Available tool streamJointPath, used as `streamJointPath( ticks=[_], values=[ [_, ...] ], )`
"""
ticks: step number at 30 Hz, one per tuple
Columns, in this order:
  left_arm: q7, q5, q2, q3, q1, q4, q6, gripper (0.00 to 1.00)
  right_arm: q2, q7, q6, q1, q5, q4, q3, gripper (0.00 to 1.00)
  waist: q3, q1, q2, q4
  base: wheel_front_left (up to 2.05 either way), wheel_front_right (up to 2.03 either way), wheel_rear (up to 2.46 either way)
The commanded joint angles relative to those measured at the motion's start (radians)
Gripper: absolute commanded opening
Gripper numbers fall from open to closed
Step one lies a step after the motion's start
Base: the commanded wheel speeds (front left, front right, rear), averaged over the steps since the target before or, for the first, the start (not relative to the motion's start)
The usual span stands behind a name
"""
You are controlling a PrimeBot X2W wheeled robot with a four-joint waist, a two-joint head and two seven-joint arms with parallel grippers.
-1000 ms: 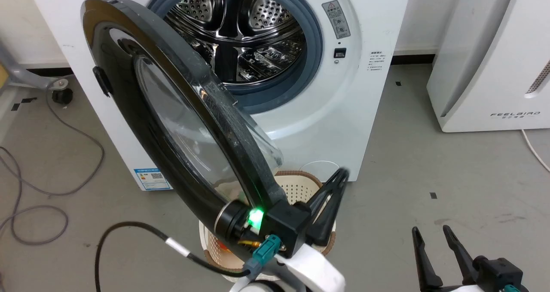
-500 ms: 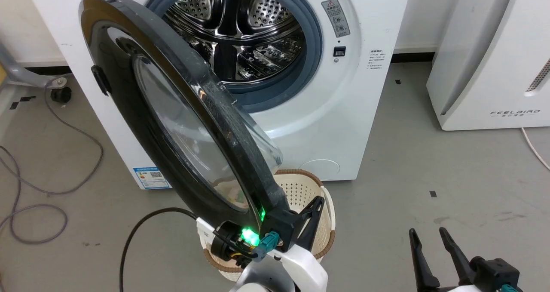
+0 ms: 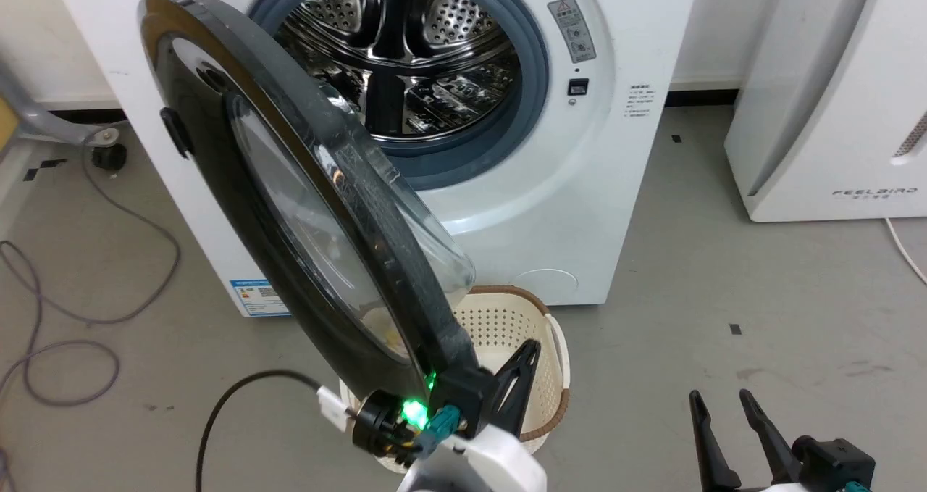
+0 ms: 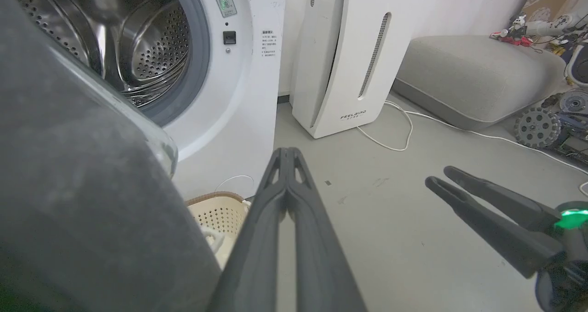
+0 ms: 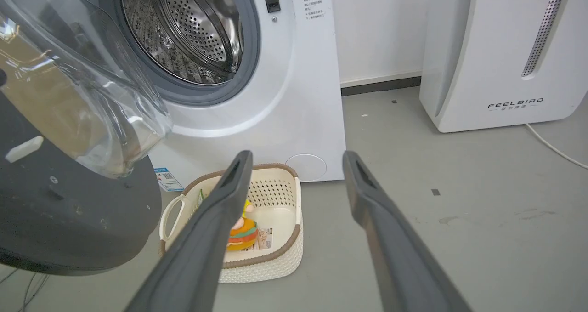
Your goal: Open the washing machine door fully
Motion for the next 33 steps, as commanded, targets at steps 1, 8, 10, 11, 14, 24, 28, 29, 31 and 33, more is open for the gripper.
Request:
streamJointPath(
  ticks=[1,8,10,11,14,24,28,29,31,33],
  values=[
    [-0.003,-0.002,0.036,0.021,0.018,0.001,0.013,0.00,0.004,-0.004,0.001,-0.012,0.007,0.002,-0.002,1.00,-0.002,0.0000,-0.0001,0.006,0.00,0.00,0.00],
    [0.019,-0.007,0.082,0.013,0.108,-0.088,0.037,0.00,0.004,-0.004,0.001,-0.006,0.014,0.014,0.001,1.00,-0.020,0.0000,-0.0001,0.036,0.00,0.00,0.00],
    [0.025,-0.010,0.093,0.014,0.135,-0.112,0.049,0.00,0.004,-0.004,0.001,-0.004,0.016,0.016,0.003,1.00,-0.024,0.0000,-0.0001,0.044,0.00,0.00,0.00],
    [0.028,-0.010,0.098,0.014,0.147,-0.123,0.055,0.00,0.004,-0.004,0.001,-0.003,0.016,0.017,0.002,1.00,-0.025,0.0000,-0.0001,0.050,0.00,0.00,0.00],
    [0.035,-0.010,0.112,0.011,0.182,-0.162,0.070,0.00,0.004,-0.004,0.001,0.003,0.020,0.021,-0.001,1.00,-0.029,0.0000,-0.0001,0.071,0.00,0.00,0.00],
    [0.066,-0.004,0.161,0.011,0.264,-0.267,0.116,0.00,0.004,-0.004,0.001,0.014,0.022,0.028,-0.006,1.00,-0.035,0.0000,-0.0001,0.199,0.00,0.00,0.00],
    [0.067,-0.005,0.173,0.022,0.284,-0.286,0.134,0.00,0.004,-0.004,0.001,0.013,0.024,0.035,0.000,1.00,-0.039,0.0000,-0.0001,0.255,0.00,0.00,0.00],
    [0.068,-0.006,0.176,0.025,0.290,-0.291,0.139,0.00,0.004,-0.005,0.001,0.013,0.024,0.036,0.000,1.00,-0.039,0.0000,-0.0001,0.268,0.00,0.00,0.00],
    [0.067,-0.007,0.182,0.032,0.299,-0.297,0.148,0.00,0.004,-0.005,0.001,0.013,0.023,0.037,-0.001,1.00,-0.041,0.0000,-0.0001,0.294,0.00,0.00,0.00],
    [0.066,-0.010,0.188,0.040,0.308,-0.303,0.156,0.00,0.004,-0.005,0.001,0.013,0.024,0.038,-0.002,1.00,-0.041,0.0000,-0.0001,0.317,0.00,0.00,0.00]
  ],
)
